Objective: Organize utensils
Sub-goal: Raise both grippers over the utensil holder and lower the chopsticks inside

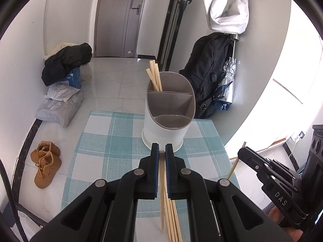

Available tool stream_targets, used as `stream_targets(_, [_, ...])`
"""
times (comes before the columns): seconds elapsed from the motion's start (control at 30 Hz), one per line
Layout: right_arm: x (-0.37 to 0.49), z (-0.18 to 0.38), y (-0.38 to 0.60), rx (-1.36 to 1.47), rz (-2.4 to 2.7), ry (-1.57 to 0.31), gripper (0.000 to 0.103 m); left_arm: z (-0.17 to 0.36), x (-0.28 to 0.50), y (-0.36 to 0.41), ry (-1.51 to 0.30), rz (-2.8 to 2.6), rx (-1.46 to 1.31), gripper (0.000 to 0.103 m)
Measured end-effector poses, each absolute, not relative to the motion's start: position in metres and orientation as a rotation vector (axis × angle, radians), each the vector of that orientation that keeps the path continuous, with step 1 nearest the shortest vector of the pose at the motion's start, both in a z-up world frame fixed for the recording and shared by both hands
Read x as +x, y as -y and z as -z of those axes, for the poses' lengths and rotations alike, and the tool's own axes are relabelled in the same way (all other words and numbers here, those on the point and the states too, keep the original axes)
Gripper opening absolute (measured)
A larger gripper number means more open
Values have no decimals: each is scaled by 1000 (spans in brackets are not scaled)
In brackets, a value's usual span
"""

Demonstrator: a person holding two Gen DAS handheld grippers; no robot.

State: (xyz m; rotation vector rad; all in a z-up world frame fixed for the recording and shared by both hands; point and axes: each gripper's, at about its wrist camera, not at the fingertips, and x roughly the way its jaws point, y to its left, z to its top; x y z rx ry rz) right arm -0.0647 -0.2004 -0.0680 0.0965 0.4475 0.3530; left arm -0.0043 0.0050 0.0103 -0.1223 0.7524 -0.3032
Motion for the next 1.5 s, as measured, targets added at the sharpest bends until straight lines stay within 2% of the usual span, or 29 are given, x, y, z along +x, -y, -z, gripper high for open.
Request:
stream_targets(1.0, [-74,55,197,91,-359,-408,4,-28,-4,-4,-794,358,-93,2])
stream_targets(1.2, [-70,40,195,104,-374,-403,4,-48,7,-1,-796,375,-110,2])
stream_targets(1.5, [-48,-12,196,92,-400,-358,4,-96,35,5,-729,410,-134,2])
